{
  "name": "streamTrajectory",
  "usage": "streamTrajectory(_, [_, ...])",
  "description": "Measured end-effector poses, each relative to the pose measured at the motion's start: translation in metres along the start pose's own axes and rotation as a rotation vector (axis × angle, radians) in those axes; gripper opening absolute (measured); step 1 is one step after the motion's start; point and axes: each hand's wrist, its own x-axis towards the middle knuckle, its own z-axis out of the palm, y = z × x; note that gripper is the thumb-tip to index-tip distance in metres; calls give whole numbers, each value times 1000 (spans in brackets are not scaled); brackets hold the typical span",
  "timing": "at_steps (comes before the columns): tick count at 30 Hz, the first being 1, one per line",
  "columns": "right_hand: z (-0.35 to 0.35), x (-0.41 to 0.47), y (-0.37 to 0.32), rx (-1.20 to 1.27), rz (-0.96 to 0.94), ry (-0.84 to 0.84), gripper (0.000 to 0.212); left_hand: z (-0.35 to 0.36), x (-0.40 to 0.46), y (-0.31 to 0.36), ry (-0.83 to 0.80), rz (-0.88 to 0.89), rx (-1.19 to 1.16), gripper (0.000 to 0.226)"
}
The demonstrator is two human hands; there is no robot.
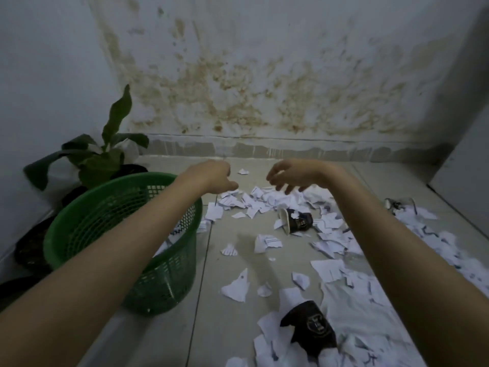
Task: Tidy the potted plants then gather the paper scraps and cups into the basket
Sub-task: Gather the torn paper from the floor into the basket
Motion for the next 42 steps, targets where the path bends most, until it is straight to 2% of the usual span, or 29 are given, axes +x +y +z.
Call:
streamTrajectory(6, [-31,-27,57,-9,138,63,33,-5,29,34,-195,1,43,53])
streamTrajectory(11, [-38,-16,79,-135,174,101,34,-16,43,48,-286,-60,92,52])
streamTrajectory(14, [-34,-2,80,-238,166,131,35,-24,51,53,-294,-106,113,55])
streamTrajectory(21, [11,50,73,-212,87,114,38,3,85,57,-251,-123,198,57])
streamTrajectory(26, [76,96,82,-173,41,52,45,72,130,50,-229,-119,281,50])
streamTrajectory(31, [123,138,99,-185,30,-38,44,120,179,38,-205,-128,355,53])
streamTrajectory(39, [130,191,125,-246,108,-167,31,165,258,27,-229,-129,324,52])
streamTrajectory(42, [122,206,128,-265,131,-282,37,175,281,17,-234,-142,293,55])
